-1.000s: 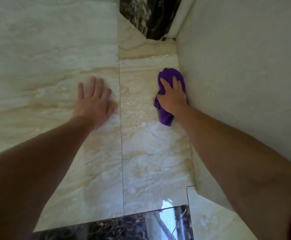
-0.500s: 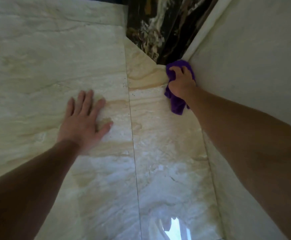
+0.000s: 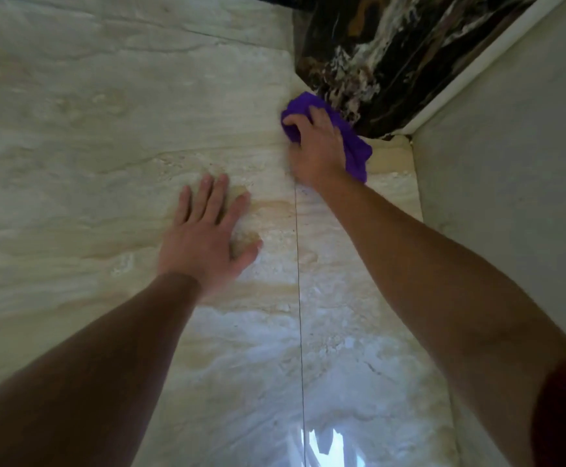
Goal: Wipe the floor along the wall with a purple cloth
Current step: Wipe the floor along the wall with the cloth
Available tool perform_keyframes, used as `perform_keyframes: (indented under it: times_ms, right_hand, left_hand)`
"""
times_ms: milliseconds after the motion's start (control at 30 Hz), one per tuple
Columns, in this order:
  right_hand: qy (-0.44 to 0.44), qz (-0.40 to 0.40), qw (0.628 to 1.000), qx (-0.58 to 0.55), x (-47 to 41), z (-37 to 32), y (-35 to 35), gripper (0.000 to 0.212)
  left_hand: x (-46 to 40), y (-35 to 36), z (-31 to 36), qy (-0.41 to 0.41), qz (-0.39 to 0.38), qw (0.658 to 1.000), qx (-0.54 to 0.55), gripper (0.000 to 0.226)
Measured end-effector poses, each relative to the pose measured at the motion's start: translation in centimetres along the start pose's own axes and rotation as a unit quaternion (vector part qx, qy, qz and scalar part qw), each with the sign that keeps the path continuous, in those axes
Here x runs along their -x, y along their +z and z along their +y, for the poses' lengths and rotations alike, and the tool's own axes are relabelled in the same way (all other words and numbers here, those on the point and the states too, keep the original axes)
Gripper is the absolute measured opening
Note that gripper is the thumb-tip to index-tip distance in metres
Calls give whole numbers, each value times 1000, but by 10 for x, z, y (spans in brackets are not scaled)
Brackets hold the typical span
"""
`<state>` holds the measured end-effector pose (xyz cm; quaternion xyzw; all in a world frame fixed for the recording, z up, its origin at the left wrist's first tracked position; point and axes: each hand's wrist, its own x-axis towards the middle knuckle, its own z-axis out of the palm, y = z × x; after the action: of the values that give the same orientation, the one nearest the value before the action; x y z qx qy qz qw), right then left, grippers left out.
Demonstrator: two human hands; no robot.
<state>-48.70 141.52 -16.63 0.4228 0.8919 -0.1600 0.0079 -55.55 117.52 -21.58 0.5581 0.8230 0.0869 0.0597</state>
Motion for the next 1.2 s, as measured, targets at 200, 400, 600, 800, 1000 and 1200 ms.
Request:
perform_keyframes:
  times_ms: [200,400,600,800,1000,1200]
  right_hand:
    - [-54,-62,995,-62,-72,-1,-15,46]
    - [-101,37,994,23,-56,4,2,44]
    - [-82,75,993,28,45,93,-4,37]
    - [15,97,994,56,49,150,-14,45]
    - [68,103,988,95,88,138,-13,47]
    - [206,156,964,64,285,102,45,47]
  left_hand:
    - [0,-3,-1,-1,-1,1000,24,83]
    - [0,0,-1,0,-1,1000,12,81]
    - [0,1,-2,6,2,1000,-10,81]
    - [1,4,-4,7,1,1000,-18,82]
    - [0,4,-6,6,3,1000,-9,81]
    - [-5,6,-8,-22,-6,999,-26,83]
